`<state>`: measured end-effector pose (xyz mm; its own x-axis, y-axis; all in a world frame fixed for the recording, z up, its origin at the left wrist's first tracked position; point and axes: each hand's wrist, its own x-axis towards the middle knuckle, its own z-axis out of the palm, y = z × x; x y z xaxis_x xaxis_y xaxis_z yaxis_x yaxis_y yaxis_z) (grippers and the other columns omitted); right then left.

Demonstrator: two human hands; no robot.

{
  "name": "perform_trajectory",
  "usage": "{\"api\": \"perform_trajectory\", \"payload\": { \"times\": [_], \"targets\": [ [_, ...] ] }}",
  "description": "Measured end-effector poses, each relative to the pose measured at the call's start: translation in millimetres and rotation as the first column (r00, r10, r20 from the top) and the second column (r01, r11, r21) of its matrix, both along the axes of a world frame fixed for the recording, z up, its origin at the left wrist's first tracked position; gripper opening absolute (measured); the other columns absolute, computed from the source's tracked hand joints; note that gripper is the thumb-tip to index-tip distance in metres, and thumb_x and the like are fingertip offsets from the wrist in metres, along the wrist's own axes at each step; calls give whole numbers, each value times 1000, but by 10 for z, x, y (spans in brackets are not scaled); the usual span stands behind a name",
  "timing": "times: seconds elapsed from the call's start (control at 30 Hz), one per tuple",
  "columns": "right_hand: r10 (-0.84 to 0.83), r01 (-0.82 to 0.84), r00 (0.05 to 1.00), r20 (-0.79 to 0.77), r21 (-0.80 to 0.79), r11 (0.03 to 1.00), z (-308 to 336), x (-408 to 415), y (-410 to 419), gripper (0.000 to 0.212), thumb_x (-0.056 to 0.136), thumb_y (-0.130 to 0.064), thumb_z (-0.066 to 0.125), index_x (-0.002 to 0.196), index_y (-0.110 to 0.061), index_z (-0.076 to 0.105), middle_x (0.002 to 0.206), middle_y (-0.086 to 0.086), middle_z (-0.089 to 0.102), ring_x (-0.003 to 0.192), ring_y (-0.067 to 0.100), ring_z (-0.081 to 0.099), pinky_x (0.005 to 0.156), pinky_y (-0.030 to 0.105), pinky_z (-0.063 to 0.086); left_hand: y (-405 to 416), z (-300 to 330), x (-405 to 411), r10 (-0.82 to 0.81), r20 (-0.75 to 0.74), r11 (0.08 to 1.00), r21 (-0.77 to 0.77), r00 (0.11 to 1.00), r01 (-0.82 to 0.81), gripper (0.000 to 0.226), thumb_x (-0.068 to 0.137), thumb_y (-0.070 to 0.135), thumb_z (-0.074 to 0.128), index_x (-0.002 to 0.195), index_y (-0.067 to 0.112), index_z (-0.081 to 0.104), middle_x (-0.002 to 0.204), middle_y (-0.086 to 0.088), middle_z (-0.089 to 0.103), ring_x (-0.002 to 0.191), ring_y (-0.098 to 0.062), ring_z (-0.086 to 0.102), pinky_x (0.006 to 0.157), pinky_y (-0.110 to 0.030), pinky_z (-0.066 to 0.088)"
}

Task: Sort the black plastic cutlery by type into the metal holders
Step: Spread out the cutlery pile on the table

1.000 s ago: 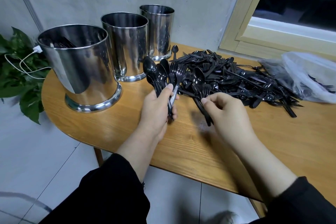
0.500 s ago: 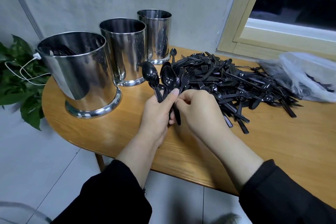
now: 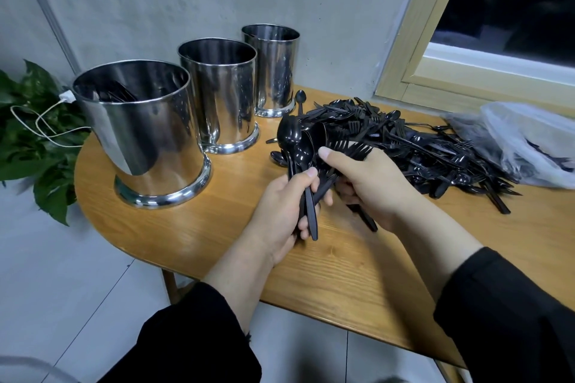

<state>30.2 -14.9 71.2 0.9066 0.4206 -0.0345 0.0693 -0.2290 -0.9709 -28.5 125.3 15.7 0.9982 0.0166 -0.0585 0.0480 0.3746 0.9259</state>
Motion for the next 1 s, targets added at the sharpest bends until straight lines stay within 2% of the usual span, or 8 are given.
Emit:
{"api": "perform_trajectory", "payload": {
  "times": [0.1,0.2,0.37,0.47,0.6,0.73,0.83,1.0],
  "targets": [
    [57,-56,998,-13,22,998,8,1,32,60,97,-42,63,92,17,55,68,22,49,54,24,33,47,26,27,14,-19,2,-45,22,998,-46,999,46,31,108,31,44,81,17,48,79,-17,66,40,-14,31,39,-26,23],
    [84,-84,996,-6,61,995,3,-12,31,52,100,-34,60,86,16,60,54,6,51,48,22,36,48,26,28,23,-47,9,-71,57,992,-99,996,76,34,108,33,45,78,18,49,80,-23,67,38,-13,30,38,-26,20],
    [-5,3,1000,26,93,996,26,-66,45,32,100,-22,58,69,-14,57,50,-1,43,42,15,32,44,24,27,23,-53,14,-70,62,992,-98,996,76,33,106,37,45,76,22,49,89,-32,70,40,-14,31,38,-25,22],
    [-44,45,994,102,-6,999,28,-34,12,36,99,-29,60,79,0,58,50,-2,36,45,15,29,46,25,26,10,-29,4,-33,49,995,-88,998,37,32,108,34,43,80,19,47,90,-33,71,40,-15,30,37,-25,23],
    [-33,48,985,169,-81,996,72,-43,-45,36,100,-36,56,88,-3,63,48,1,38,47,20,29,49,28,25,-1,18,-19,5,29,999,-48,1000,-3,32,108,34,42,80,19,45,93,-32,72,43,-18,32,39,-25,27],
    [-143,169,956,258,-85,982,163,-57,-146,33,101,-36,56,77,-14,60,48,-13,42,45,10,34,54,29,28,-28,75,-40,114,8,993,-24,994,-113,44,110,33,39,68,21,45,96,-27,75,61,-26,57,57,-36,44],
    [-224,258,923,313,-73,963,314,-96,-262,33,101,-39,55,80,-14,60,49,-11,44,45,12,37,55,32,31,-54,108,-52,203,-18,978,41,979,-202,62,111,29,40,55,23,66,90,-12,78,78,-29,66,82,-49,55],
    [-396,399,847,355,69,914,488,-53,-370,39,100,-40,55,83,-5,51,56,-1,44,52,17,39,56,35,31,55,417,-32,389,34,907,163,921,-389,37,110,33,46,84,10,60,64,-2,55,54,-18,53,54,-33,48]
  ]
}}
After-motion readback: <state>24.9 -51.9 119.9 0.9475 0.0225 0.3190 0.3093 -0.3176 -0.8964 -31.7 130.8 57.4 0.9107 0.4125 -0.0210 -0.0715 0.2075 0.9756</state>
